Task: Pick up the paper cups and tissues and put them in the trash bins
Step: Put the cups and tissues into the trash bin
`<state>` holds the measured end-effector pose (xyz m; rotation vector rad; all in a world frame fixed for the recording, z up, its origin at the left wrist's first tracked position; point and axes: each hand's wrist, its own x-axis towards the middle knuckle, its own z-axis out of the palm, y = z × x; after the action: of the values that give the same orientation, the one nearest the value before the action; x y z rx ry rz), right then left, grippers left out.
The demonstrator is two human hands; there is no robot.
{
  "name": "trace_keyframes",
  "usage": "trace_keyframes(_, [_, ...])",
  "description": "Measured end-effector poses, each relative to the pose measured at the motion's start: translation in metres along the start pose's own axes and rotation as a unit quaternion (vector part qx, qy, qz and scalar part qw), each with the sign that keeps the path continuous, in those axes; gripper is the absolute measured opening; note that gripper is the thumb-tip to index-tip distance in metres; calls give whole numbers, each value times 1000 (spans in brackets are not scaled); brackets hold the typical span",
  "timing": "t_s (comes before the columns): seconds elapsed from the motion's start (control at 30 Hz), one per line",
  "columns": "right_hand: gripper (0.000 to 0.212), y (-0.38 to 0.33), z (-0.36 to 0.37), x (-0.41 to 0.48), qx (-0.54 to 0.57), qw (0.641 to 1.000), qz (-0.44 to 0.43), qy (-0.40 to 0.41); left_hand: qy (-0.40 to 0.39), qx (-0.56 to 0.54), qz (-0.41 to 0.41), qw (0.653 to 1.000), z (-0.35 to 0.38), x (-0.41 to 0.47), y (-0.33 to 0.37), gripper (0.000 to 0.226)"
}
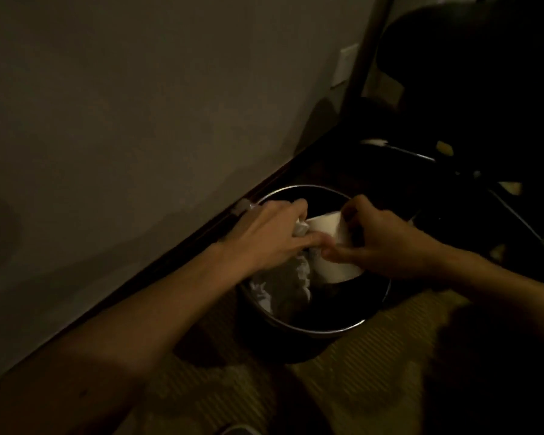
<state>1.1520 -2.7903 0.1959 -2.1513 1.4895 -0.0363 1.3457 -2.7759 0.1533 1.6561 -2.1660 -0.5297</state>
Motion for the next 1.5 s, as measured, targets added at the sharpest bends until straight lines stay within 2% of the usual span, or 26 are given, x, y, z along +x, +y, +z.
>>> trace_keyframes(0.13, [65,13,34,29,-69,997,-13,-45,-180,144,-15,973,37,16,-17,33])
trace_keyframes(0.2, [67,12,43,38,-105,990,-13,-95,-265,137,-26,954,38,15,-17,44])
trace_keyframes(0.27, [63,14,47,44,-141,980,-23,-139,-293,142,-14,945,36,16,-15,44])
trace_keyframes(0.33, [62,15,44,47,-146,977,-25,-155,-270,202,16,941,33,13,-6,35])
trace_keyframes(0.43, [72,16,31,44,-93,988,-33,-116,-166,269,56,947,20,7,0,33])
trace_keyframes(0.5, [62,12,22,35,-45,996,-64,-45,-71,253,101,959,3,3,3,28])
trace_keyframes(0.57, [44,2,18,20,13,994,-104,19,16,166,142,976,-19,-7,7,23])
trace_keyframes(0.63, [29,-15,20,4,104,982,-149,49,68,119,142,980,-41,-22,9,24])
trace_keyframes(0.73, [19,-50,41,-14,225,955,-194,12,56,80,50,994,-72,-57,0,35])
trace_keyframes(0.8, [19,-76,65,-21,253,943,-215,-13,22,81,-7,996,-87,-92,-10,44])
trace_keyframes(0.87, [23,-101,91,-25,236,945,-227,-27,-21,75,-59,995,-97,-133,-29,46])
trace_keyframes(0.9, [25,-110,104,-26,196,953,-229,-12,-46,60,-87,993,-98,-156,-41,45])
trace_keyframes(0.97, [21,-124,123,-26,121,960,-242,67,-102,48,-129,985,-96,-205,-66,39])
trace_keyframes(1.03, [21,-138,132,-25,101,948,-274,131,-145,32,-177,973,-90,-253,-91,30])
trace_keyframes(1.1, [22,-152,146,-26,92,940,-295,142,-165,-18,-238,957,-84,-296,-113,24])
trace_keyframes(1.17, [20,-172,171,-26,81,939,-323,90,-173,-45,-285,942,-76,-333,-135,21])
trace_keyframes(1.27, [19,-203,235,-31,40,933,-331,-136,-165,-25,-323,932,-54,-388,-167,17])
trace_keyframes(1.33, [26,-219,284,-35,30,914,-327,-238,-171,-30,-368,913,-32,-425,-186,20])
trace_keyframes(1.43, [28,-243,343,-40,43,888,-348,-298,-173,-2,-439,882,4,-474,-207,32])
trace_keyframes(1.5, [29,-260,375,-43,56,884,-332,-325,-110,-13,-480,870,26,-499,-215,46])
